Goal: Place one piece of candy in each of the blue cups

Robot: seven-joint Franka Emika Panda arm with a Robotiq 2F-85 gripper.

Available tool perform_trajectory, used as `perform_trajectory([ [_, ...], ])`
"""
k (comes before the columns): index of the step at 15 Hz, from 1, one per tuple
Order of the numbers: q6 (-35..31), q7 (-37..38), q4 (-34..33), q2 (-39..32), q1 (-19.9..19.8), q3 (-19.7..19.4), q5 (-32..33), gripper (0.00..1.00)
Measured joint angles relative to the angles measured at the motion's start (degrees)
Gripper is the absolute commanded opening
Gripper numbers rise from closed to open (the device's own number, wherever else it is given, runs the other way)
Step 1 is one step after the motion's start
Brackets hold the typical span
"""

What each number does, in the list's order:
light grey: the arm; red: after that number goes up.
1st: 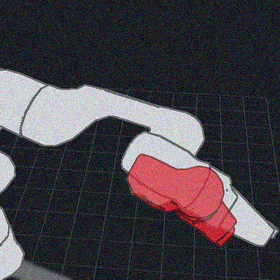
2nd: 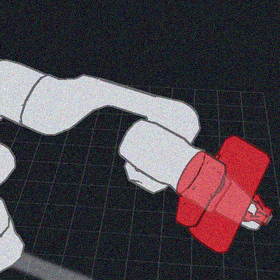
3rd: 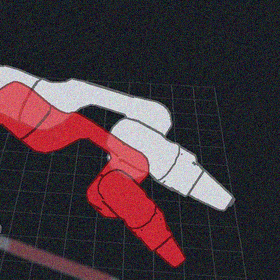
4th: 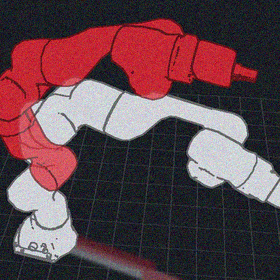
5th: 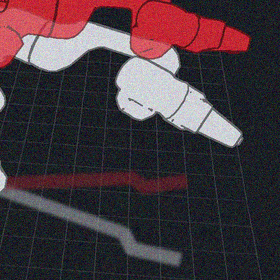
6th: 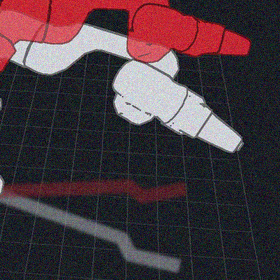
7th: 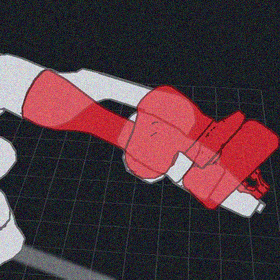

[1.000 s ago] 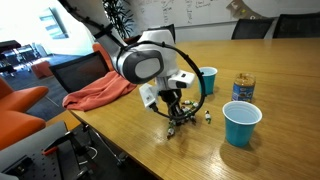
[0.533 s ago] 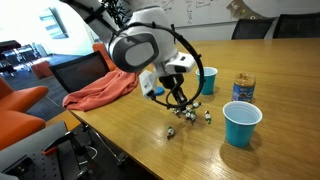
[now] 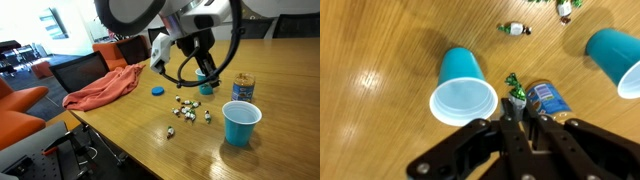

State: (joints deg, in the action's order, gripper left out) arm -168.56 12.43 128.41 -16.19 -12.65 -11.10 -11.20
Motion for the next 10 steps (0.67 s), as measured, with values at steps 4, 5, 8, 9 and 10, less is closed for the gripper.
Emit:
perform_trajectory([
  [4,0.0,0.0,-5.4,-4.5,-2.7,-0.2,-2.1,0.03],
  [5,0.0,0.0,-7.0,-6.3,-3.0,-0.2,-2.4,0.03],
  [8,0.1,0.6,-11.4,-11.6,-3.2,-0.2,-2.7,0.41],
  [9,0.2,0.9,-12.7,-13.1,-3.2,-0.1,-2.7,0.44],
  [10,0.4,1.3,-13.8,-14.4,-3.2,-0.1,-2.7,0.45],
])
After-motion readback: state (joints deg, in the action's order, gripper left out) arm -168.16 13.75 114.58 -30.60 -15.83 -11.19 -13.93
